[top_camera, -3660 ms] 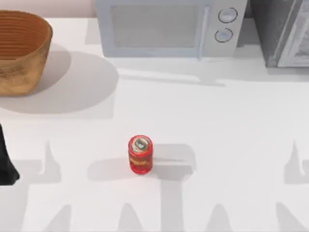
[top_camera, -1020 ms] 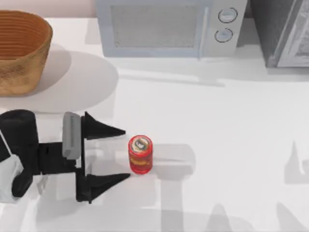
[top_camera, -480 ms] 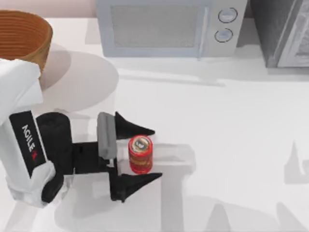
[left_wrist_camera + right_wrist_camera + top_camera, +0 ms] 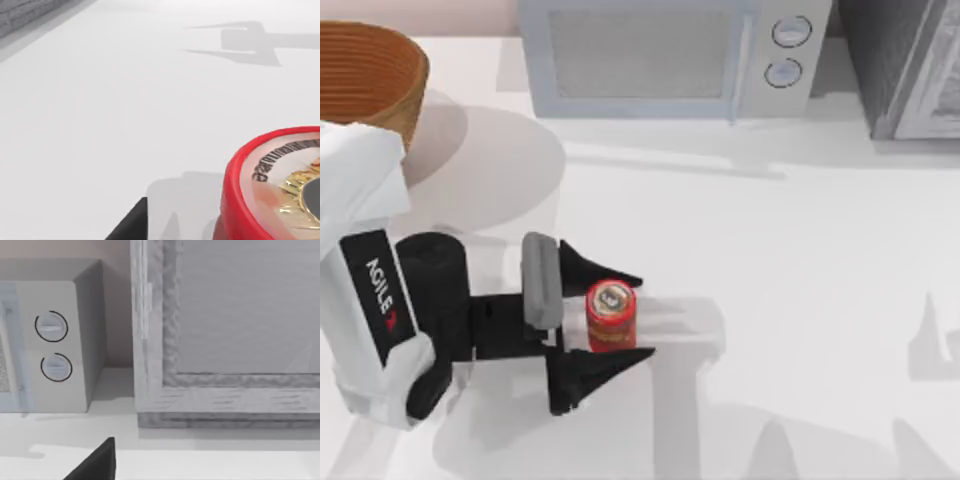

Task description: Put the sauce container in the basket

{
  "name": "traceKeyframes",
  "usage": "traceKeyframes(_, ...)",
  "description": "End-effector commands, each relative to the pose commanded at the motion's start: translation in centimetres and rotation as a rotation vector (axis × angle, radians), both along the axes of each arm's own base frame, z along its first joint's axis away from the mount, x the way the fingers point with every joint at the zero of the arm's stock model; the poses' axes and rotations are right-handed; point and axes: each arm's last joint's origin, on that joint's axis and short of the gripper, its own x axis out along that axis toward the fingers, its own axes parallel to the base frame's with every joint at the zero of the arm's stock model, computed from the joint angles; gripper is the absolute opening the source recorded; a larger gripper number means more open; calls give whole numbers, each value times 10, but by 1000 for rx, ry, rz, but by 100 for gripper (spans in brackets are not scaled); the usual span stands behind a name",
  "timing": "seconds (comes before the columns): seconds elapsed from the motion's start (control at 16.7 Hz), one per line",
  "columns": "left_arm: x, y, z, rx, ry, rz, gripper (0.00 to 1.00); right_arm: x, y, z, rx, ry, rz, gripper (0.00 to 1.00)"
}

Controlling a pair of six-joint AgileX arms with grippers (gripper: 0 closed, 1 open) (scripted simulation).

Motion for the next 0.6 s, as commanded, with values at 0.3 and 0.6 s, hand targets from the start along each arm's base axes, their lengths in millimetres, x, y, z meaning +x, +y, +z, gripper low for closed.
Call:
traceKeyframes(0.3,0,0,0,0,0,0,25,0,0,0,0,0,0,100)
traceKeyframes(0.6,0,0,0,0,0,0,0,0,0,0,0,0,0,100)
